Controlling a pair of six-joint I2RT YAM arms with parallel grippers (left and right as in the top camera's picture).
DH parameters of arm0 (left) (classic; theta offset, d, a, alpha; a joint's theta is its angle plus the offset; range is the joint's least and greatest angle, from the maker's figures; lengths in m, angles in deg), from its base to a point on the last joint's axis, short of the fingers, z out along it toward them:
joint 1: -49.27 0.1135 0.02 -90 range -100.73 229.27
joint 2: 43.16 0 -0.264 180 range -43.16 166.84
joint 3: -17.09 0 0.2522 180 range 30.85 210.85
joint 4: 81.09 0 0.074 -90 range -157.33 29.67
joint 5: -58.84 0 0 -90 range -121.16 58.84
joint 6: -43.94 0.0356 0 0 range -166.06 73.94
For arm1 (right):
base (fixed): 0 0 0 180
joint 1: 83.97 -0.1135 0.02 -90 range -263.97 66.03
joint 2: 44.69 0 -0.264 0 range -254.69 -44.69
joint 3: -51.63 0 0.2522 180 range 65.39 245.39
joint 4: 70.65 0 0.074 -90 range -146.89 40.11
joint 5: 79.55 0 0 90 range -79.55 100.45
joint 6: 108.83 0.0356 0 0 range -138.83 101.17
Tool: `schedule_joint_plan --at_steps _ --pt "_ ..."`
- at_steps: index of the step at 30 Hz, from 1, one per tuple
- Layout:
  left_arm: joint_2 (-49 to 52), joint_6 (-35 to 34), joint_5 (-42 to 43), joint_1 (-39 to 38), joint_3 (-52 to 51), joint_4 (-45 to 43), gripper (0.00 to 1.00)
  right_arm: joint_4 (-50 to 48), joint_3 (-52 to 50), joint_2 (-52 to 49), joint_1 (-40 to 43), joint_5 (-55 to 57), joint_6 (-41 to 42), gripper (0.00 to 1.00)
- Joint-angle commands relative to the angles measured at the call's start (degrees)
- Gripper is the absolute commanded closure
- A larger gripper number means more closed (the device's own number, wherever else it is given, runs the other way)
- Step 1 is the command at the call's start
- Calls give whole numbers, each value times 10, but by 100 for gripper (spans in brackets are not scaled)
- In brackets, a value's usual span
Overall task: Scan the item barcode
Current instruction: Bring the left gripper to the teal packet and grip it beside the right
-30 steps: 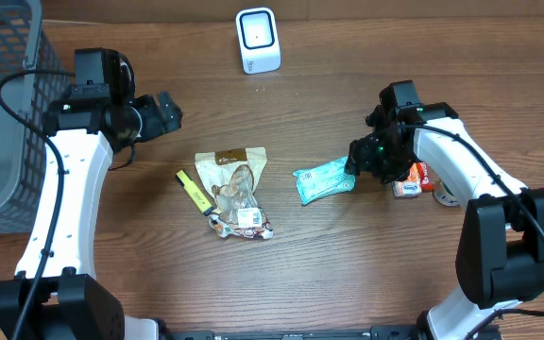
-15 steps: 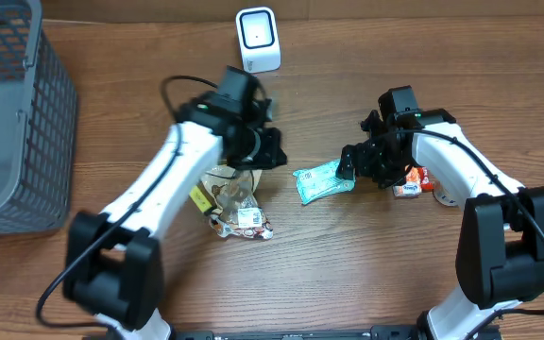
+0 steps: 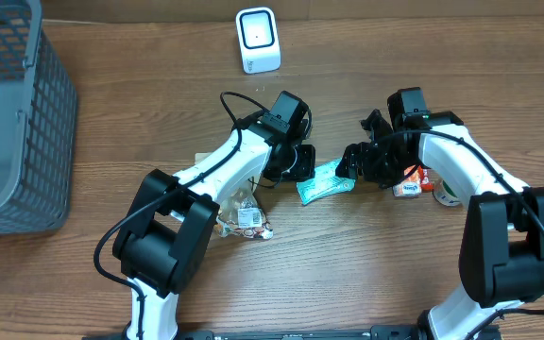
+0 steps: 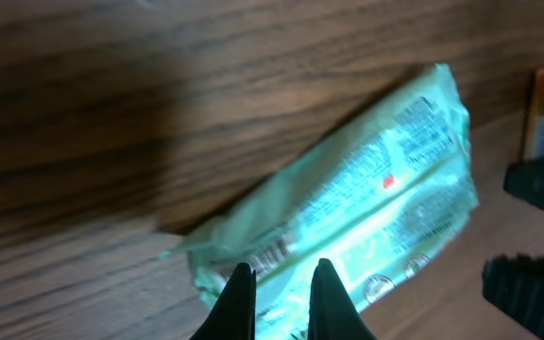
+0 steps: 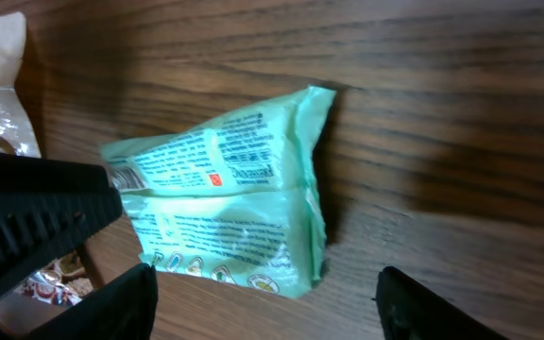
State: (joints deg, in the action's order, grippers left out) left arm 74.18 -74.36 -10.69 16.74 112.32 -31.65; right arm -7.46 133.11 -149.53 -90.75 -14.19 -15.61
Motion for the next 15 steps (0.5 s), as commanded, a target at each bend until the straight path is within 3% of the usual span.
schedule_joint_plan --at_steps 1,6,15 --pt "5 -7 -52 -1 7 1 96 -21 -25 8 2 -16 -12 28" --pt "5 -7 -91 -13 7 3 91 -63 -63 8 2 -42 -11 38" --pt "7 -7 -145 -32 6 3 85 -81 -83 8 2 -42 -12 37"
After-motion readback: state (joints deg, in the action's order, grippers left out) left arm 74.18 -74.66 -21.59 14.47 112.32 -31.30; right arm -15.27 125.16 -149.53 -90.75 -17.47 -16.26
